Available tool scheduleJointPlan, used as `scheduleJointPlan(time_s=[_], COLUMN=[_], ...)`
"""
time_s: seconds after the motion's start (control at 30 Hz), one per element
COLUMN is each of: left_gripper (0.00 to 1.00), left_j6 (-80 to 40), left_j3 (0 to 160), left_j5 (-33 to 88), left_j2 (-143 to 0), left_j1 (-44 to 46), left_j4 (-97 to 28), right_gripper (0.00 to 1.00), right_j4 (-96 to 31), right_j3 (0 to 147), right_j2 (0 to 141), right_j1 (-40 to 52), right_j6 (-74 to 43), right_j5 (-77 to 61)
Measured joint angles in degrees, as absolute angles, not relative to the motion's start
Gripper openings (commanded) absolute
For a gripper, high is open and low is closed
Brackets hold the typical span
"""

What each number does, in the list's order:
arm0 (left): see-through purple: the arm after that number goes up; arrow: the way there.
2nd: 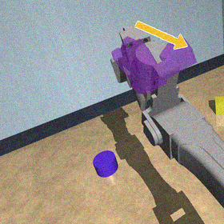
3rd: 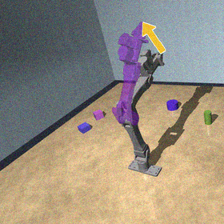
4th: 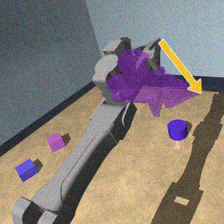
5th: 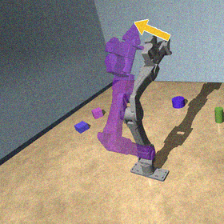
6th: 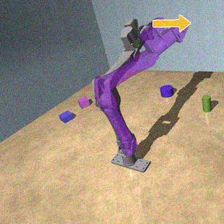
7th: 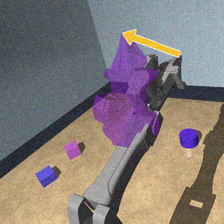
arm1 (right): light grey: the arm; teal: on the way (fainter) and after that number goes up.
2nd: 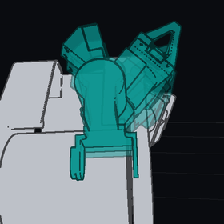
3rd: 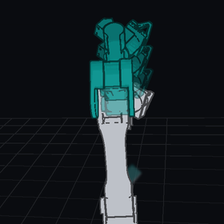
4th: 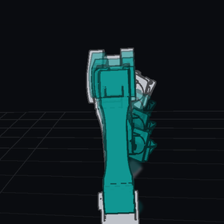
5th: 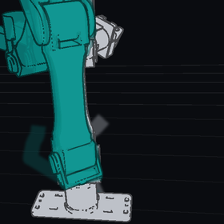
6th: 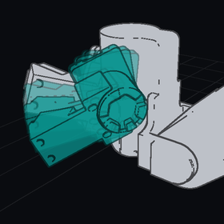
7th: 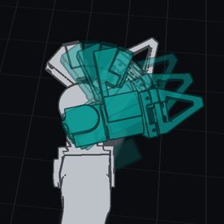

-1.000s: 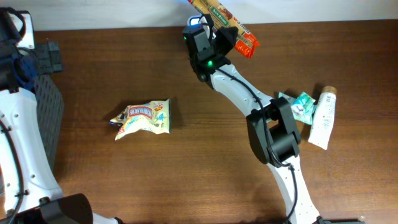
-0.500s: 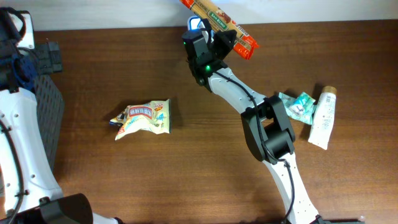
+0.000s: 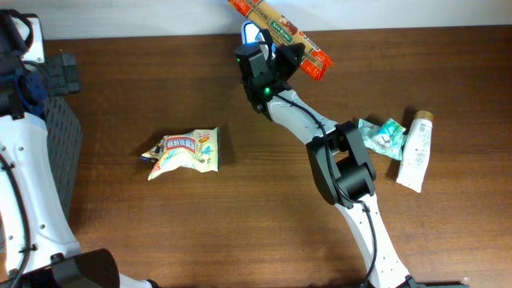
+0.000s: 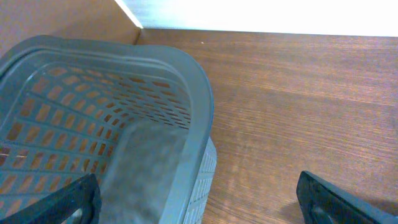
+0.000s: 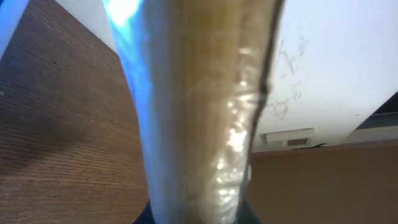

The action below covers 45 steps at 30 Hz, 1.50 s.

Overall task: Scan the item barcode
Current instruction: 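Lift the spaghetti package and hold it to the barcode scanner, then place the spaghetti package at the right side of the table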

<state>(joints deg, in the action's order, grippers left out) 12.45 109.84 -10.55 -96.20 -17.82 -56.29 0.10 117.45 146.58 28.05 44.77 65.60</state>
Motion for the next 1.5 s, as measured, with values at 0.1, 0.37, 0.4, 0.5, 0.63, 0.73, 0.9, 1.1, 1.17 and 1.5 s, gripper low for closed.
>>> scheduleJointPlan(time_s=[0.1, 0.37, 0.4, 0.5, 0.63, 0.73, 0.9, 1.1, 1.17, 1.5], left_gripper=[0.99, 0.99, 0.99, 0.99, 0.99, 0.99, 0.99, 0.99, 0.99, 0.99], left_j6=[12.4, 12.4, 12.4, 12.5, 12.4, 12.4, 12.5, 12.4, 12.4, 12.4], left_j3=[109.8, 109.8, 109.8, 109.8, 109.8, 109.8, 109.8, 109.8, 109.8, 109.8], left_j5=[-10.5, -10.6, -10.5, -10.5, -10.5, -10.5, -10.5, -10.5, -10.5, -10.6], left_j2=[-96.2, -96.2, -96.2, -96.2, -96.2, -96.2, -96.2, -96.2, -96.2, -96.2], left_j1=[-17.8, -17.8, -17.8, -17.8, -17.8, -17.8, -17.8, -17.8, -17.8, -17.8], left_j4=[-56.3, -56.3, -56.3, -56.3, -56.3, -56.3, -56.3, -56.3, -56.3, -56.3], right_gripper=[0.04, 0.04, 0.04, 0.04, 0.04, 0.04, 0.04, 0.04, 0.04, 0.11], right_j4=[0.4, -6.5, -10.1, -22.3, -44.2, -56.5, -77.4, -87.7, -88.0, -74.1], right_j3=[117.4, 117.4, 117.4, 117.6, 117.9, 118.1, 118.3, 116.0, 112.8, 93.7], right_j2=[146.6, 143.0, 140.9, 134.4, 122.5, 116.9, 110.8, 110.6, 110.6, 110.8], right_j1=[28.4, 32.3, 33.3, 35.7, 37.0, 35.3, 26.7, 9.4, 4.6, -6.2], right_j6=[47.2, 48.9, 47.9, 41.6, 23.9, 11.6, -2.2, -7.9, -9.1, -4.3], right_j5=[66.5, 65.9, 64.8, 59.6, 44.2, 30.6, 6.6, 0.9, 3.2, 7.9])
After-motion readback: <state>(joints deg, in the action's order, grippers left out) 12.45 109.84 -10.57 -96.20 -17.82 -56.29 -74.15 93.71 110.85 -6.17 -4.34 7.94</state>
